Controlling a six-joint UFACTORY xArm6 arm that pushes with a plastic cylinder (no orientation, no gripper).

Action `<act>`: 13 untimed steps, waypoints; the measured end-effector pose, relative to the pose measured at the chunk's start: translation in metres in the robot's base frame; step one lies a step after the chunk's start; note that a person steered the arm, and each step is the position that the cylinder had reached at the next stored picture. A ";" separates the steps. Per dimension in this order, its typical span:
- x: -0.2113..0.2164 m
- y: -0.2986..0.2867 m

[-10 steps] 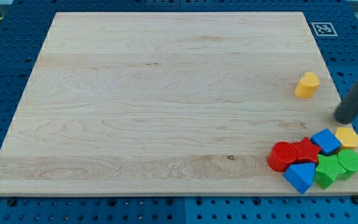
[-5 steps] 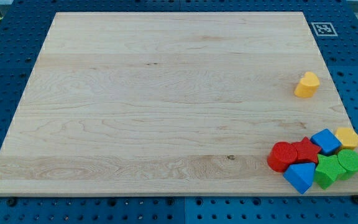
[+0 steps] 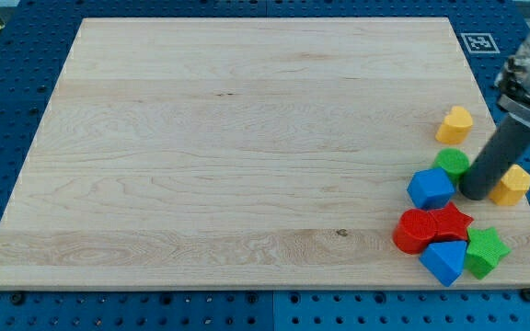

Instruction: Move the blue cube to the left of the blue triangle

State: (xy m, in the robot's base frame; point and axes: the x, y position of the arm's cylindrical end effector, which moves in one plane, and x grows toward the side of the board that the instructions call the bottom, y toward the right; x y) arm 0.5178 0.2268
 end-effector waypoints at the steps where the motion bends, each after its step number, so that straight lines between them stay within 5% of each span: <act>1: 0.000 -0.024; 4: 0.005 -0.110; 6: -0.036 -0.130; 9: 0.043 -0.154; 13: 0.060 -0.170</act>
State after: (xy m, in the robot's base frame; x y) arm 0.5775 0.0565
